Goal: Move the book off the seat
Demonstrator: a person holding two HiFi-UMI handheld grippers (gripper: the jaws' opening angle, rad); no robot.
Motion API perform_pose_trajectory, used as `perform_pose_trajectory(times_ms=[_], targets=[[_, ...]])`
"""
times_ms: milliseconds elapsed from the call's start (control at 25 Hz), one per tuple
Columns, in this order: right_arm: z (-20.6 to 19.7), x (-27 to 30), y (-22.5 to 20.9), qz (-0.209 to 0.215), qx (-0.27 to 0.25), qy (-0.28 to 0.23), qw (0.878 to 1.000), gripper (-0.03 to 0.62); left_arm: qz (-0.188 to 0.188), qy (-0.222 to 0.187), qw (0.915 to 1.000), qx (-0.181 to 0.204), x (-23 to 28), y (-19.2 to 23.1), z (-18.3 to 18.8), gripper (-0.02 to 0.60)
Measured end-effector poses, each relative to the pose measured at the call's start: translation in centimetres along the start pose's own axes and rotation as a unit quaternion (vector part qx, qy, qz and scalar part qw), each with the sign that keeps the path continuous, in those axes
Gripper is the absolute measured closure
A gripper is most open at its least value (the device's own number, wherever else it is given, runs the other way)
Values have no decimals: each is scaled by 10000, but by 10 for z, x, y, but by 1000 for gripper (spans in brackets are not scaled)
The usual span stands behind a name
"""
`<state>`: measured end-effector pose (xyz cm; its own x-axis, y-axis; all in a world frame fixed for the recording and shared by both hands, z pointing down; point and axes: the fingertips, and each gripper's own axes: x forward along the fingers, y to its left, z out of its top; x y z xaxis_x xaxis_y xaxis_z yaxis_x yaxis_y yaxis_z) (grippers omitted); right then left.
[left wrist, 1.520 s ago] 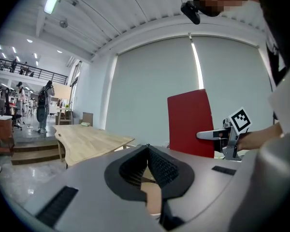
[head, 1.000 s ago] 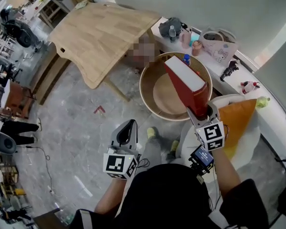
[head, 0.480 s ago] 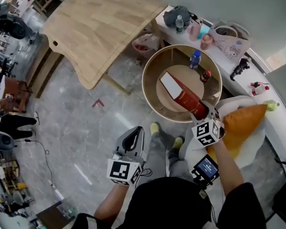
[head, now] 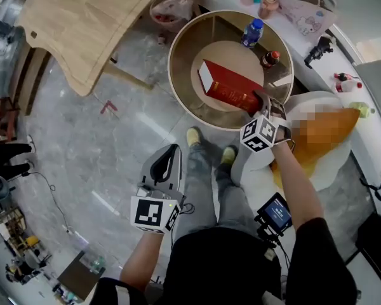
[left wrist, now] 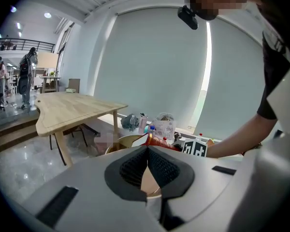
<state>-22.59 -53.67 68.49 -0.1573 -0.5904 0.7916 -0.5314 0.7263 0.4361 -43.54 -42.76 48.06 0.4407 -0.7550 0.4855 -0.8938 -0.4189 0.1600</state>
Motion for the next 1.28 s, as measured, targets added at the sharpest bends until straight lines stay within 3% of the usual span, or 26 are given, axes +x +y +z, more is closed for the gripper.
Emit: perform_pose_trajectory(times_ms=[240,520,840,1000,1280], targets=[[-18,47,25,-76,-207,475,9986,349,-126,219,9996,-91,21,5,-23,568],[-3,83,58,-166,-1421,655,9875,349,-163,393,9990,-93,26,10,-36,568],[-10,89,71,-411,-1439,639,9867,339,-69,510,9984,-223,29,17,-46,568],[-12,88,93,3,-1079,524,9928,281,-46,538,9982,-275,30,17,-49,568],[-20,88,114,430,-957,499,9932,246,-58,604,9977,-299,30,11,-56,568]])
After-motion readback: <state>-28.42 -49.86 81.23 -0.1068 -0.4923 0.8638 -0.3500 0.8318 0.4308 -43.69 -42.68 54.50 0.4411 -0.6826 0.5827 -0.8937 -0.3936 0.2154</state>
